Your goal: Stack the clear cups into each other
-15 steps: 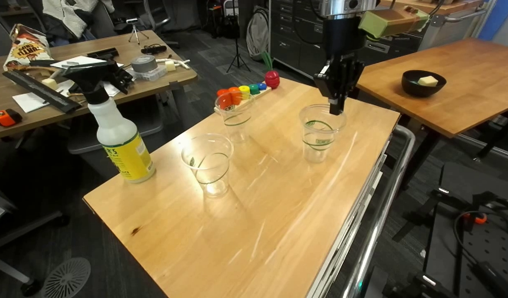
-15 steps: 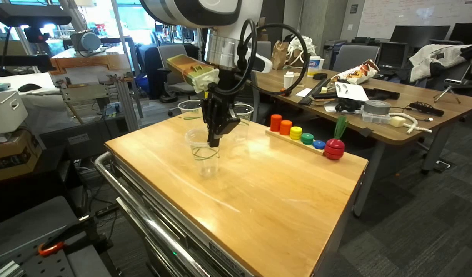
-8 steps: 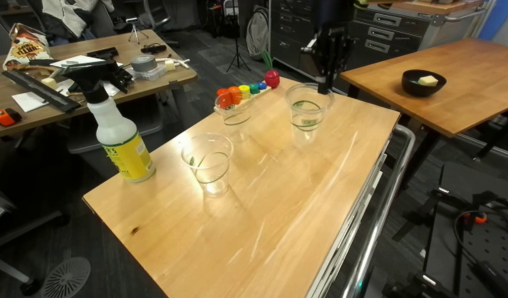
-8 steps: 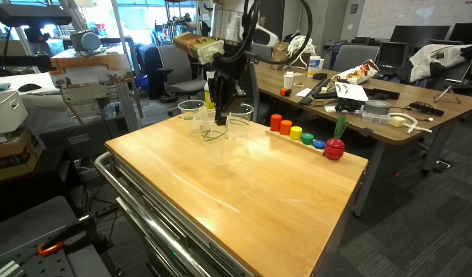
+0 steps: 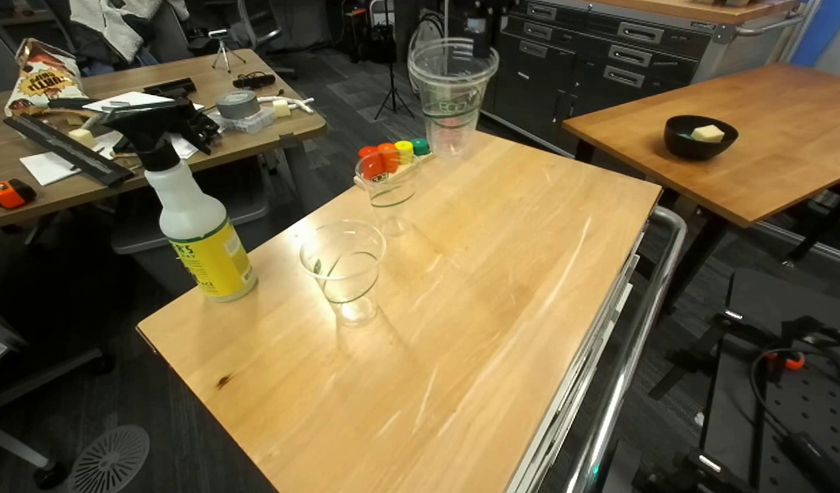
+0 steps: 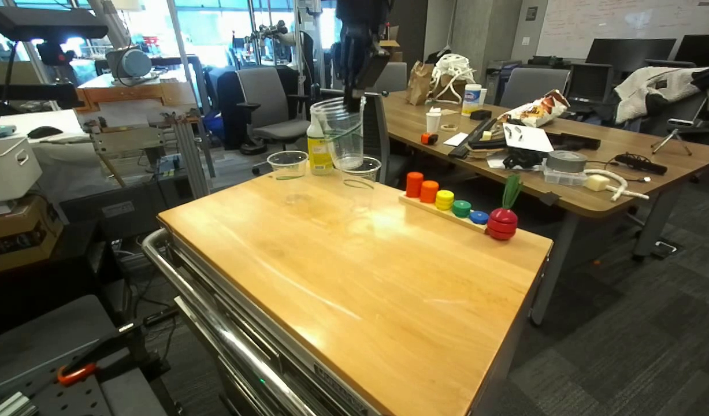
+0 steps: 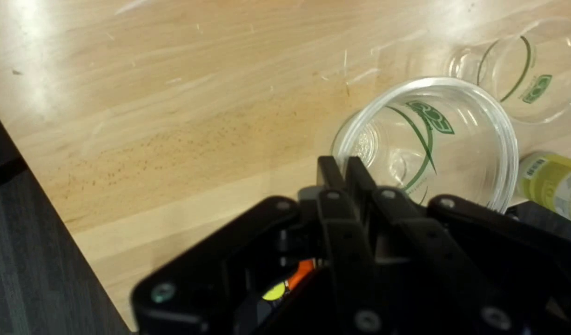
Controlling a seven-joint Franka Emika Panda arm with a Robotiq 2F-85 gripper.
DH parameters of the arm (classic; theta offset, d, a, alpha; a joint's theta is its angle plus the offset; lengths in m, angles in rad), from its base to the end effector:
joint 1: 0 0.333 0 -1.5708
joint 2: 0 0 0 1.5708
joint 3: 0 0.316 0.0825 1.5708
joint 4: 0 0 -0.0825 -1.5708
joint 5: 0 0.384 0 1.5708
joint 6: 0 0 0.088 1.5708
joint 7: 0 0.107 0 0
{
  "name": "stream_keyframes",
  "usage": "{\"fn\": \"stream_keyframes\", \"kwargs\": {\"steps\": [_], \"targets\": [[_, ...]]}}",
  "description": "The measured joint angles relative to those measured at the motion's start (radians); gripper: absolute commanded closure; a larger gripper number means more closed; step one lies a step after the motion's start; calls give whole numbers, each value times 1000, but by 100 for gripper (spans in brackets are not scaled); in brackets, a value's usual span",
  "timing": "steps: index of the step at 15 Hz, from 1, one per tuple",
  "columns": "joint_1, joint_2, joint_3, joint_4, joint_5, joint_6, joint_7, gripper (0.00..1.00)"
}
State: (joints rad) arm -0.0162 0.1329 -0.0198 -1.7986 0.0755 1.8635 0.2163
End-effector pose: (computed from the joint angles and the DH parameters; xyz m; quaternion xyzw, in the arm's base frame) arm 0.5925 -0.0151 0.4644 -0.9893 0.1376 0.0369 0.0312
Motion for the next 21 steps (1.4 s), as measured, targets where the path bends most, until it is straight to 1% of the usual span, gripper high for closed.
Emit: {"fn": "stream_keyframes", "kwargs": {"steps": [6,11,14,17,19,21], "targets": [[22,202,20,289,1,-74,2,98],[22,362,15,477,1,-175,2,98],[18,422,12,552,1,-254,2,98],[16,455,12,597,5,-326,0,98],[16,465,16,610,18,-348,-8,98],[16,468,21,613,30,-347,-21,98]]}}
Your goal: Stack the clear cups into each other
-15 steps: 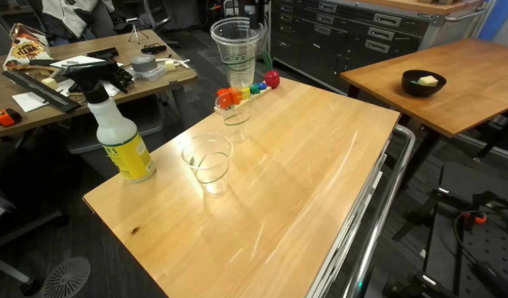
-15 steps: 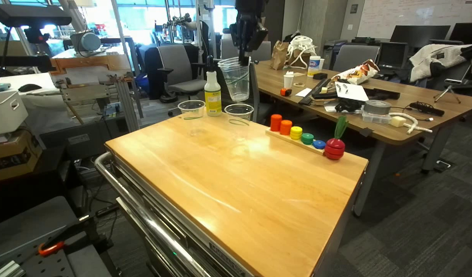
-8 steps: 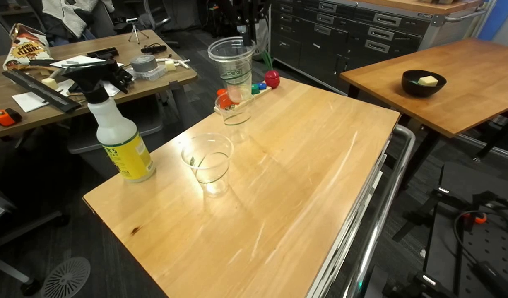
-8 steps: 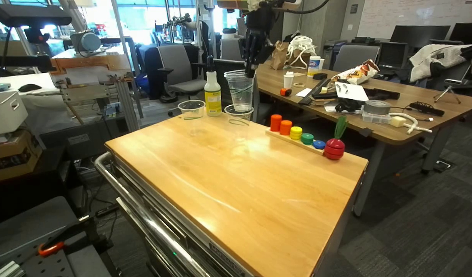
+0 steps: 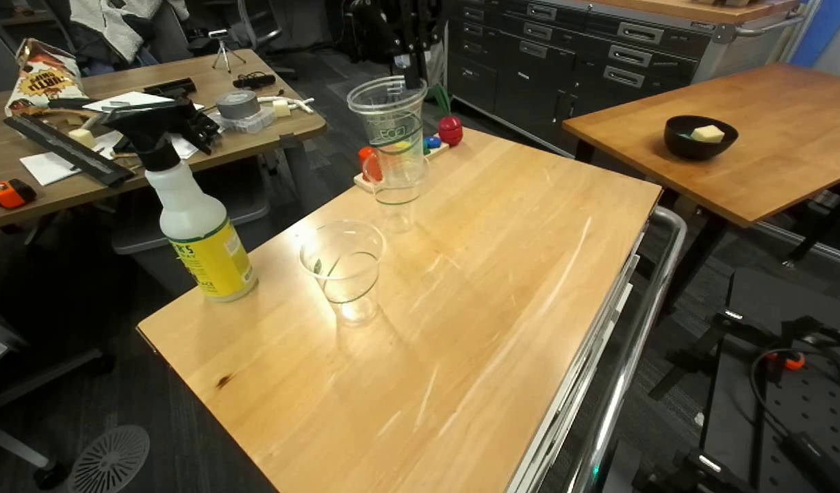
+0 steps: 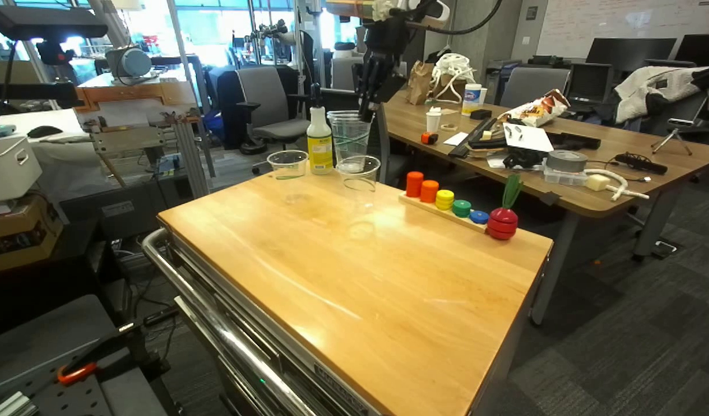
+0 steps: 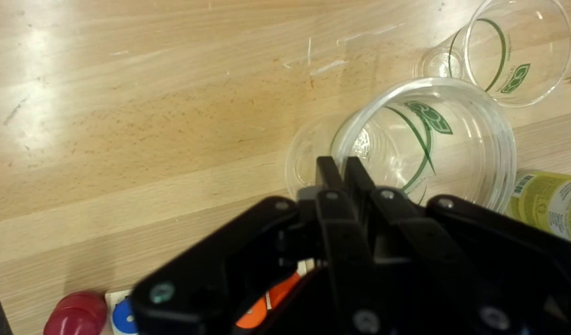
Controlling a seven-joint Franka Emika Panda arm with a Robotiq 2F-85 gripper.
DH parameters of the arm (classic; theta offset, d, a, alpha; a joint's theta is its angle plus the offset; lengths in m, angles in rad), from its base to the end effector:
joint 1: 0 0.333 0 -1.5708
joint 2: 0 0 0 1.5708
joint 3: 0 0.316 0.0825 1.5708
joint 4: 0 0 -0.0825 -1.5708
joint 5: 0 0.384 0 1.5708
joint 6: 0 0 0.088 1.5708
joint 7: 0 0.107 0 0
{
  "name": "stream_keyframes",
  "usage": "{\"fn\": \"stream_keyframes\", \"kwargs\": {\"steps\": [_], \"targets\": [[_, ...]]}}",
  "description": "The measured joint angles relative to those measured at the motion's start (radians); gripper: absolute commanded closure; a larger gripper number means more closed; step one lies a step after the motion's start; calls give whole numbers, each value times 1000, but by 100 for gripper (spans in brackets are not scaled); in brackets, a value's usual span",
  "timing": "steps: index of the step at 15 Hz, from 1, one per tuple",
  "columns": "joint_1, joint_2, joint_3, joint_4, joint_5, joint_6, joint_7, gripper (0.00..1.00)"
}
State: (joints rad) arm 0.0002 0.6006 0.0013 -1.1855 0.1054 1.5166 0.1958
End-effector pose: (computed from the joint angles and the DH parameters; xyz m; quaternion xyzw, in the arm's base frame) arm 0.6959 0.0126 0.4197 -0.9845 0.1003 0.1387 0.0394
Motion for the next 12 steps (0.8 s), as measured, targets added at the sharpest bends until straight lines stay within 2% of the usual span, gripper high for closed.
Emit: {"fn": "stream_keyframes", "kwargs": {"steps": [4,10,11,12], "targets": [[3,2,3,-4,-4,32,-39,98],[6,3,3,-67,-68,182,-127,98],[6,3,3,-80,-75,203,-137,93],[5,3,3,-93,-79,220,-145,67]]}}
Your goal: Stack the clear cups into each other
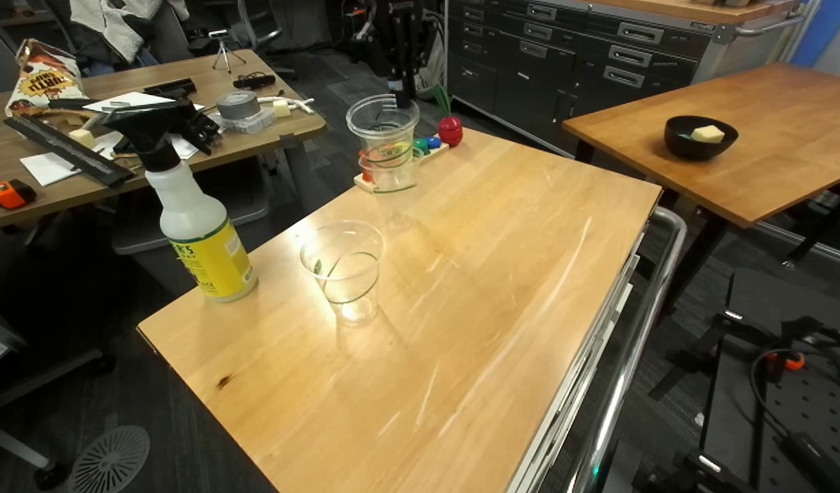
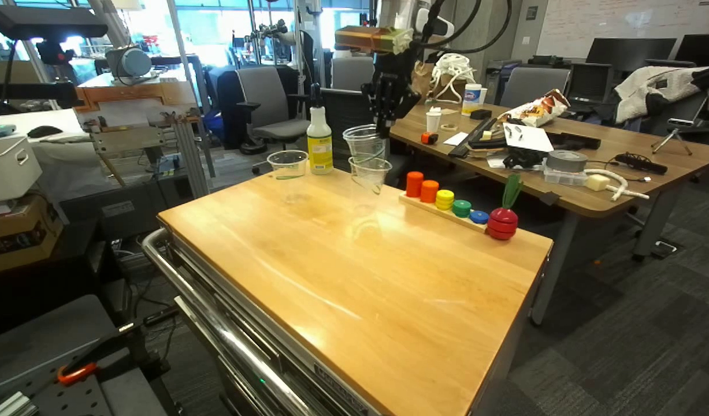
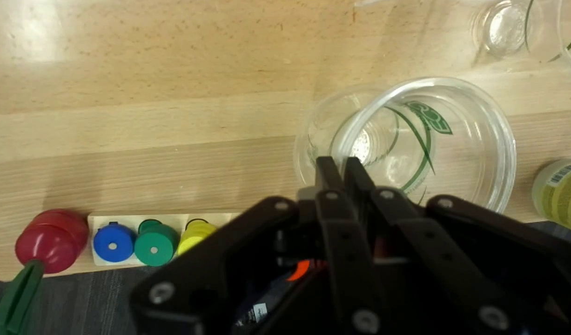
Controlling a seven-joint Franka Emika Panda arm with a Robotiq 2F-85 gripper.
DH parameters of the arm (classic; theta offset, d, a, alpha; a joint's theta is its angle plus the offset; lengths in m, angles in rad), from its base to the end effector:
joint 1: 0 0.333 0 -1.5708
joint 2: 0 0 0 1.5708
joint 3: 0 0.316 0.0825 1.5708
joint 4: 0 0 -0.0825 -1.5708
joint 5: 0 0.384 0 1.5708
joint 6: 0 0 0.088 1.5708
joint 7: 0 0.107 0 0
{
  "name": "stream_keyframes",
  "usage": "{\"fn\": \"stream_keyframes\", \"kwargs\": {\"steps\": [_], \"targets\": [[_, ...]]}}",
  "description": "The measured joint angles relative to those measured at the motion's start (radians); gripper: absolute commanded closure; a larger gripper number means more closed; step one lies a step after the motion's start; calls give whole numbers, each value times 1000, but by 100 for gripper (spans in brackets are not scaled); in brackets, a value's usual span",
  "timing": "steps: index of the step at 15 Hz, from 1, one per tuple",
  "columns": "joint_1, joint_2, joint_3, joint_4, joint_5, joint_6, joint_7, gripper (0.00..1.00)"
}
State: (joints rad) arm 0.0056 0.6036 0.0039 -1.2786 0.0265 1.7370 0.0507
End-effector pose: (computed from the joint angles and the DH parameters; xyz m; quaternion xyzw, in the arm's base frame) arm 0.7096 0.0085 0.3886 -0.9970 0.0239 0.0729 0.0118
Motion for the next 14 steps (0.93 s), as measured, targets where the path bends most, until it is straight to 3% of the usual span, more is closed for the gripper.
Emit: {"fn": "stream_keyframes", "kwargs": {"steps": [2,10,14], "targets": [[-1,-1,0,-22,-2,24,-19,61],[-9,-40,0,-98,-5,40,-109,1],[-7,-57,0,-148,-29,55,-112,0]]}}
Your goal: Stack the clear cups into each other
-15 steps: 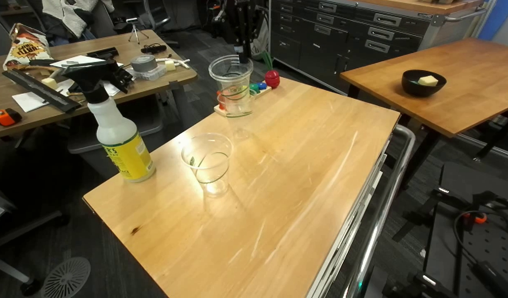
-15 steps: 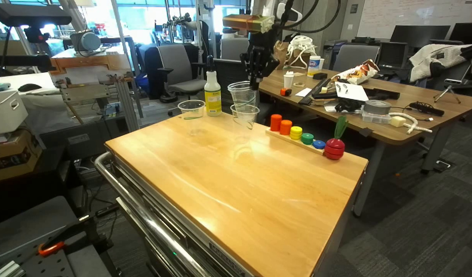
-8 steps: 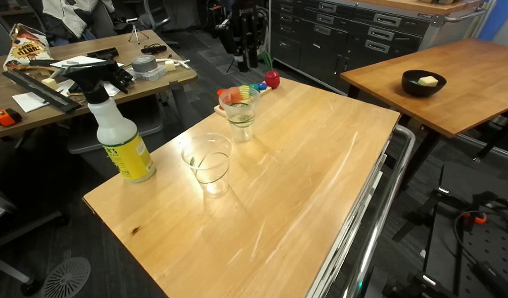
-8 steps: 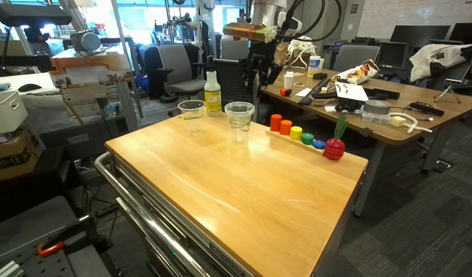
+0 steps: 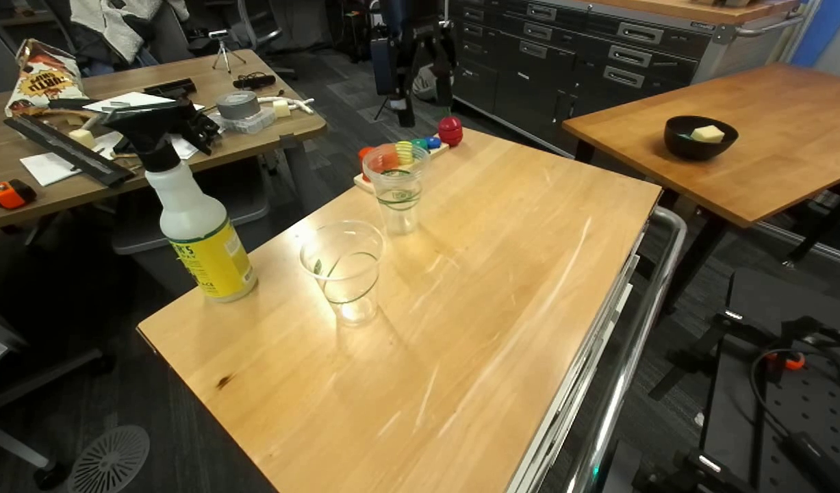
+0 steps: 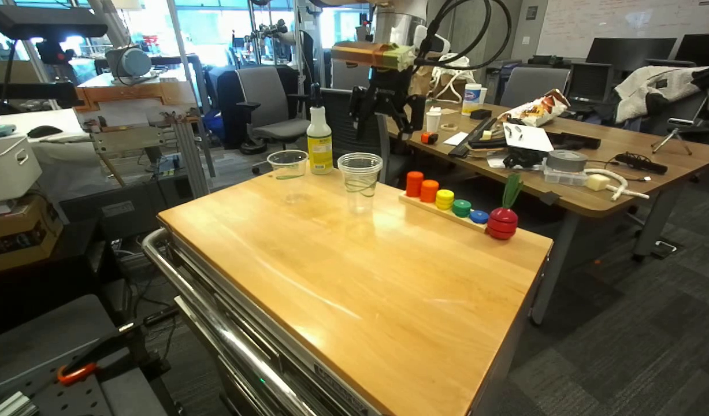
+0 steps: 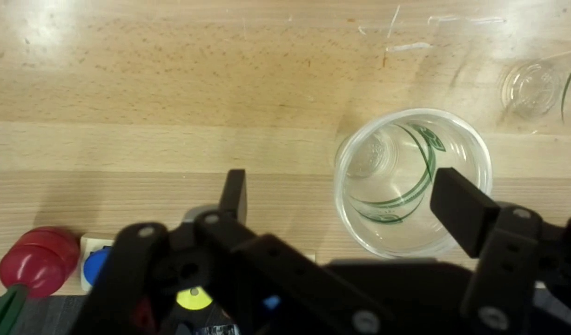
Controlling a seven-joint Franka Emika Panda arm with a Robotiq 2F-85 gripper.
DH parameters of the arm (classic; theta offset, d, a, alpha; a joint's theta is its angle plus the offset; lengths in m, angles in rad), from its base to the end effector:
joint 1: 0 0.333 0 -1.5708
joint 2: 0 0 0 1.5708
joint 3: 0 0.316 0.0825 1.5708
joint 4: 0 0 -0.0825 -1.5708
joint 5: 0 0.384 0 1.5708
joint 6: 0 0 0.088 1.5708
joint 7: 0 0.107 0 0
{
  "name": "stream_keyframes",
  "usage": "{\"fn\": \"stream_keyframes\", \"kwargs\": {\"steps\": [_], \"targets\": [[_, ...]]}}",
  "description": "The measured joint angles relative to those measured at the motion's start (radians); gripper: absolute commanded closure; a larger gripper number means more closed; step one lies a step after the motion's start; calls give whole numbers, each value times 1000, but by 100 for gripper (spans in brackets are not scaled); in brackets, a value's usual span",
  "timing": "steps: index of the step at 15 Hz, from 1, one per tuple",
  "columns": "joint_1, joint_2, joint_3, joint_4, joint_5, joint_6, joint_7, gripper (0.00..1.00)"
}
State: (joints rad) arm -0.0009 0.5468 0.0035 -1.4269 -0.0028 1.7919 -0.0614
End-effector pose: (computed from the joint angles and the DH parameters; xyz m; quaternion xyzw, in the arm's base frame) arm 0.6876 0.0011 0.3642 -0.9954 -0.0321 0.0907 0.0023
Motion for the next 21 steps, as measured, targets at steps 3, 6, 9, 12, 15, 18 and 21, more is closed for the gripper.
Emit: {"fn": "stream_keyframes", "kwargs": {"steps": [3,6,9,12,15,18,21], "targets": [[13,0,0,-34,-33,29,11,0],[26,2,0,-66,-57,85,51,0],[29,15,-1,-75,-59,119,97,34],[29,28,-6,-73,-59,123,134,58],[29,36,-9,-73,-57,122,159,81],[29,41,-9,-72,-51,119,177,99],[29,43,-8,-62,-32,109,189,98]]}}
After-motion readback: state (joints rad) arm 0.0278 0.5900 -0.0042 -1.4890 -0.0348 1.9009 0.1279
